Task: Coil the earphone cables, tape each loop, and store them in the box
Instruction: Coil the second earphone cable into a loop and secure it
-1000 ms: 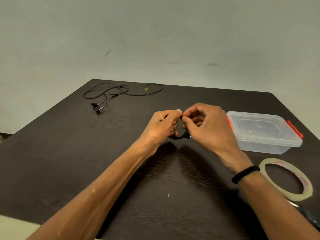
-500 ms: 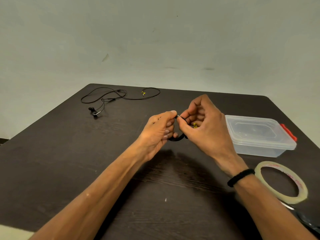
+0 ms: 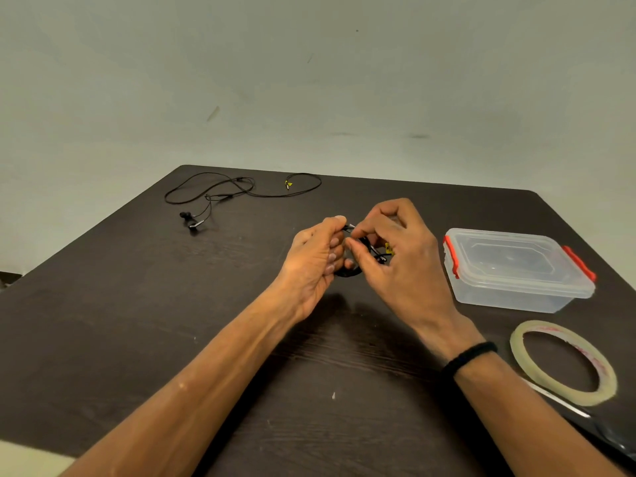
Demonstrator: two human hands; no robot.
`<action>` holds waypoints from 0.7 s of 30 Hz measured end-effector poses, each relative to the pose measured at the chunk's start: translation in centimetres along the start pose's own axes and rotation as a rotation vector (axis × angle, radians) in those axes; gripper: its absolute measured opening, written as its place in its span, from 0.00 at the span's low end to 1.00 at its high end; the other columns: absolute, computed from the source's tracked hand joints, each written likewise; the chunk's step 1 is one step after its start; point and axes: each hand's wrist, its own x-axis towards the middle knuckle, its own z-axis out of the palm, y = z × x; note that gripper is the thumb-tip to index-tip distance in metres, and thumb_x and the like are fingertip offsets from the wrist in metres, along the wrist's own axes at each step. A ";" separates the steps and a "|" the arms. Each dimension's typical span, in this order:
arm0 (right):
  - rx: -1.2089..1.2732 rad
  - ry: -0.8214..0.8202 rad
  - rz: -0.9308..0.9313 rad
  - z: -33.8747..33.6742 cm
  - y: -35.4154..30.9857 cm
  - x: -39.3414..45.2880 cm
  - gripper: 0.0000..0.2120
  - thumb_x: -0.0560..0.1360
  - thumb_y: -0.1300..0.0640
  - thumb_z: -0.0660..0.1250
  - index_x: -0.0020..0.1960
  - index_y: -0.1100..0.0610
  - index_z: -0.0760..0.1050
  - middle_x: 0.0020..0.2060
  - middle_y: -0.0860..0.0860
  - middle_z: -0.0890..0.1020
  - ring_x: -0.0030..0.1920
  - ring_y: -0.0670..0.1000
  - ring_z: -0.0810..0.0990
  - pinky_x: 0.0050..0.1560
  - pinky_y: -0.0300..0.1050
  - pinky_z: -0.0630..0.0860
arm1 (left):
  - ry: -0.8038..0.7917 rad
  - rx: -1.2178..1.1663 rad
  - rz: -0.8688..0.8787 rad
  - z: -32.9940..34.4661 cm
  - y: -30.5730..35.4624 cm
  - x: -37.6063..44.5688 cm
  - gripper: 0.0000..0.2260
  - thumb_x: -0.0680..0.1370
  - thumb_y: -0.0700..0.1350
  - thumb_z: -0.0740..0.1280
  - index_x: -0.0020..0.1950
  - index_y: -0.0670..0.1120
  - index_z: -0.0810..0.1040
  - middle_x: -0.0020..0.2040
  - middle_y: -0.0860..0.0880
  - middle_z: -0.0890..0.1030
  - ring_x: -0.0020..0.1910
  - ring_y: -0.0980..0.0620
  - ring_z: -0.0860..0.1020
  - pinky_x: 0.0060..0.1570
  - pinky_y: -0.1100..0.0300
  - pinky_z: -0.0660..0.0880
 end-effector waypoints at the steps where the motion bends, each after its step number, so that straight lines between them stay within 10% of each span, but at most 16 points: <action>1: -0.010 0.011 -0.006 0.0 0.0 -0.1 0.06 0.76 0.61 0.77 0.50 0.59 0.81 0.54 0.53 0.76 0.49 0.37 0.75 0.52 0.27 0.71 | 0.003 -0.001 0.001 0.0 0.0 0.0 0.20 0.84 0.45 0.65 0.32 0.46 0.69 0.23 0.52 0.65 0.20 0.57 0.63 0.27 0.65 0.73; 21: 0.162 0.045 0.161 0.4 -0.2 0.0 0.05 0.81 0.55 0.71 0.52 0.55 0.84 0.50 0.48 0.79 0.48 0.45 0.82 0.46 0.39 0.80 | -0.034 0.104 0.096 -0.1 0.1 0.0 0.25 0.85 0.45 0.64 0.26 0.51 0.74 0.24 0.53 0.63 0.23 0.57 0.63 0.36 0.58 0.72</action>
